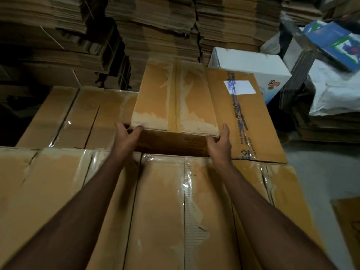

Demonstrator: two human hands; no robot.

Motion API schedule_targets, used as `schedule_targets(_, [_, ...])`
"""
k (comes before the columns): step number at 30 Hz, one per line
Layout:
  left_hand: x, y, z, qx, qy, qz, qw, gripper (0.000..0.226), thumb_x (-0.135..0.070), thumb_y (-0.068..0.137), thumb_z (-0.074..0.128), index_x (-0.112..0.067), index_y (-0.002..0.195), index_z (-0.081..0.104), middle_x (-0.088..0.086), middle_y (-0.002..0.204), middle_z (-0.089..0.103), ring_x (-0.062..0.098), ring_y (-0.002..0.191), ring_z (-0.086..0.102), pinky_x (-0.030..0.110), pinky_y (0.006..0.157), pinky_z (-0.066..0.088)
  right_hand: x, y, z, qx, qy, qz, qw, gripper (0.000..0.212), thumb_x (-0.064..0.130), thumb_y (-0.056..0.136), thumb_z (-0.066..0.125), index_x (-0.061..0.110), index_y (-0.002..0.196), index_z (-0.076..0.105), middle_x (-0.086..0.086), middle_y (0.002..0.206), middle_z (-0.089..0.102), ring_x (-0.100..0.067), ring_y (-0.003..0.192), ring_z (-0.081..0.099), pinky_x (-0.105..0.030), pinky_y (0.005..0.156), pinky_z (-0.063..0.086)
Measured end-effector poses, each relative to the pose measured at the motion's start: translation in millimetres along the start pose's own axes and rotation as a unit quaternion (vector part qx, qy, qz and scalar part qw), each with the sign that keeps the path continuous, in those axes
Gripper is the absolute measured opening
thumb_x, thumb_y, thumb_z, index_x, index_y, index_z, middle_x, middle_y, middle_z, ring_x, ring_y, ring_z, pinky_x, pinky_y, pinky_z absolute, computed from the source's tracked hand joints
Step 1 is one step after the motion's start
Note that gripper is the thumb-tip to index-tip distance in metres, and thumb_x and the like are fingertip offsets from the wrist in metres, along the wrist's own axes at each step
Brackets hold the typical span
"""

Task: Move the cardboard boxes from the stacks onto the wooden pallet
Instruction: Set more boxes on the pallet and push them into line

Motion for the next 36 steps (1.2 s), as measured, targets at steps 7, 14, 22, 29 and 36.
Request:
schedule_targets(7, [17.9,-19.9,-5.9,0.083,0.230,0.068,0.967,0.065,-0.039,0.086,0.065,-0.016,0.145,0.047,0.016,0.145,0.047,0.030,0.130,0.050,0.050,0.108,0.045,-32.0,-21.9,11.7,0.050,-0.206,-0.047,0.976,0.085,0.031,0.087,0.070,0.017,0.156,0.022,-0.012,0.146,0.043,-0.032,0.136,0.035,-0.042,0.107,0.037])
schedule_targets(14, [33.5,-19.3,3.1,0.094,0.468,0.080,0.875,0.070,-0.053,0.073,0.044,-0.018,0.133,0.053,0.020,0.126,0.056,0.035,0.124,0.046,0.047,0.108,0.030,-39.6,-32.0,13.8,0.060,-0.302,-0.092,0.947,0.073,0.038,0.086,0.068,0.016,0.148,0.038,-0.012,0.143,0.037,-0.029,0.131,0.032,-0.040,0.105,0.036])
schedule_targets(22, [54.7,-31.0,13.9,0.092,0.616,0.124,0.772,0.083,-0.058,0.098,0.045,-0.019,0.160,0.007,0.025,0.165,0.000,0.039,0.153,0.003,0.053,0.122,0.002,-51.8,-59.8,27.3,0.080,-0.342,-0.186,0.918,0.062,0.036,0.101,0.047,0.031,0.157,0.021,-0.002,0.167,0.000,-0.027,0.152,0.005,-0.052,0.117,0.016])
schedule_targets(29, [59.1,-31.3,19.4,0.103,0.643,0.111,0.751,0.085,-0.064,0.098,0.030,-0.015,0.160,-0.002,0.016,0.167,-0.008,0.039,0.153,-0.005,0.055,0.121,-0.002,-62.0,-62.5,37.2,0.139,-0.433,-0.172,0.874,0.072,0.060,0.100,0.029,0.033,0.156,-0.007,0.002,0.164,-0.016,-0.023,0.151,-0.018,-0.047,0.122,-0.003])
schedule_targets(36, [59.2,-28.1,24.0,0.107,0.668,0.088,0.731,0.087,-0.067,0.098,0.029,-0.015,0.159,-0.003,0.018,0.166,-0.009,0.042,0.152,-0.002,0.057,0.121,0.001,-57.1,-58.8,38.3,0.185,-0.460,-0.150,0.855,0.075,0.059,0.100,0.030,0.032,0.156,-0.010,-0.002,0.165,-0.015,-0.027,0.151,-0.015,-0.051,0.123,0.002])
Point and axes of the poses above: each hand's wrist, its own y-axis towards the middle knuckle, its own z-axis out of the palm, x = y × z, the point moved 4 cm from there along y, towards the middle knuckle
